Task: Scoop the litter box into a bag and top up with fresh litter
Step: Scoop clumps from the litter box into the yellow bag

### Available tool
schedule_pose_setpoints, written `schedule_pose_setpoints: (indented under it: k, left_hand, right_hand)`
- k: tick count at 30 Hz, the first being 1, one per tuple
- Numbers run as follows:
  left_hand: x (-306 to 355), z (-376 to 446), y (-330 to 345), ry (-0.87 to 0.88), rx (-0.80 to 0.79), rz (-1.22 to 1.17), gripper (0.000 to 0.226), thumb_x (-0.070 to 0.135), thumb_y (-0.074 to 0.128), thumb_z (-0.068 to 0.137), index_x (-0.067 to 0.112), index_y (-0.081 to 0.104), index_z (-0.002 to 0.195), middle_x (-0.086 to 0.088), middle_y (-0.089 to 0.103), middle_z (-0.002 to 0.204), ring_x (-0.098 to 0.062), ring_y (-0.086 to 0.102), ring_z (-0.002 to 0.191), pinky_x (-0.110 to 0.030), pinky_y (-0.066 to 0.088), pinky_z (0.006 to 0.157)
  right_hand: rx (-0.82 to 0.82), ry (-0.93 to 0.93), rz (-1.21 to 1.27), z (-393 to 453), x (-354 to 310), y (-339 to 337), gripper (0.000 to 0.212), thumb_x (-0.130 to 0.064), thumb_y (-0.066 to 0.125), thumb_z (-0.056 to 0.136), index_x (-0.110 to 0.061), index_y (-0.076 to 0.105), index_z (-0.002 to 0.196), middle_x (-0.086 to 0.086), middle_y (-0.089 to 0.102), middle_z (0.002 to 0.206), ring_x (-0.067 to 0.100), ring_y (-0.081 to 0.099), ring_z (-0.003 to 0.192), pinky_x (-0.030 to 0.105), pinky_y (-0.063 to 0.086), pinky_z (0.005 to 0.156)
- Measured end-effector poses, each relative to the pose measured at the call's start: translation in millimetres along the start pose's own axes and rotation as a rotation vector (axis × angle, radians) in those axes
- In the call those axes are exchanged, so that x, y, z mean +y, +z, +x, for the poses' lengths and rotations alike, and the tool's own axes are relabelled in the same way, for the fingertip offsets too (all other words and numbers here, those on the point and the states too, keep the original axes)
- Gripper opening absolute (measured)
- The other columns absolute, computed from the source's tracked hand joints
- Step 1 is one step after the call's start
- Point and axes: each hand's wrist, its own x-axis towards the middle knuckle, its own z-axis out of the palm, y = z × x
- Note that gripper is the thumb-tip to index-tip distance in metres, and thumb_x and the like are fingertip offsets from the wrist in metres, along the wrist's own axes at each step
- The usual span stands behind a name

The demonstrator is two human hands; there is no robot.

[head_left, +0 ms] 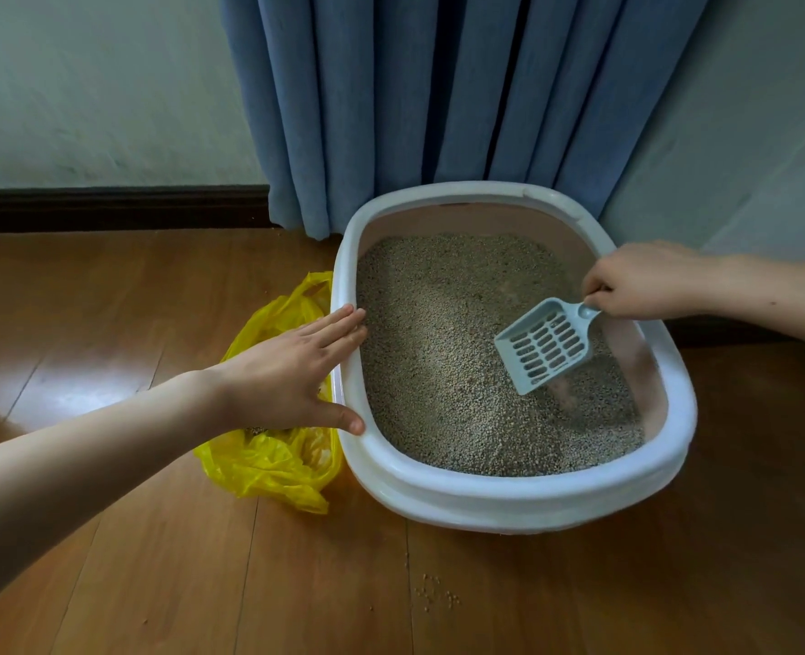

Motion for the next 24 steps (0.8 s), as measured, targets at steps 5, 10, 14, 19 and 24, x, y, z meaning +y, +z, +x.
schedule_pose_setpoints:
  k: [5,10,14,19,24]
  left_hand:
    - [-0.7,0.3,1.5,-0.008,-0.004,-0.008,0.123,0.094,0.026,0.059,0.016,0.002,0.152,0.005,-0.013,0.158,-0.003,-0.022,0.141,-0.017,-0.012,0.111]
    - [-0.9,-0.8,0.6,-0.009,-0.002,-0.009,0.123,0.094,0.026,0.059,0.015,0.003,0.152,0.005,-0.012,0.158,-0.004,-0.021,0.142,-0.02,-0.009,0.113]
    - [-1.1,0.0,0.3,-0.007,-0.008,0.002,0.122,0.093,0.027,0.061,0.015,0.003,0.153,0.004,-0.013,0.158,-0.004,-0.022,0.141,-0.017,-0.014,0.109]
    - [-0.7,-0.3,-1.0,-0.006,-0.01,-0.008,0.118,0.088,0.035,0.065,0.016,0.002,0.153,0.005,-0.014,0.157,-0.002,-0.024,0.14,-0.01,-0.021,0.103]
    - [-0.6,-0.7,-0.3,0.001,-0.002,-0.025,0.121,0.092,0.029,0.061,0.016,0.004,0.152,0.006,-0.013,0.157,0.001,-0.024,0.14,-0.01,-0.018,0.105]
  right_hand:
    - [0.065,-0.085,0.033,10.5,-44.1,15.6,0.027,-0.028,0.044,0.093,-0.025,0.07,0.084,-0.007,0.059,0.064,0.011,0.049,0.056,0.024,0.034,0.049]
    - [0.048,-0.106,0.339,15.2,-77.6,35.9,0.024,-0.032,0.049,0.096,-0.027,0.073,0.094,-0.009,0.052,0.053,0.008,0.036,0.045,0.02,0.031,0.046]
    - [-0.007,-0.038,0.627,6.3,-57.3,52.4,0.037,-0.033,0.054,0.094,-0.013,0.061,0.064,-0.002,0.039,0.05,0.013,0.032,0.048,0.024,0.03,0.05]
    - [0.038,0.006,0.915,-3.0,-46.4,65.8,0.029,-0.024,0.058,0.094,-0.007,0.071,0.074,0.006,0.053,0.06,0.015,0.043,0.056,0.025,0.035,0.057]
    - [0.099,-0.022,0.954,-5.5,-43.5,62.9,0.027,-0.026,0.057,0.093,-0.011,0.073,0.076,0.016,0.057,0.064,0.02,0.047,0.06,0.031,0.038,0.063]
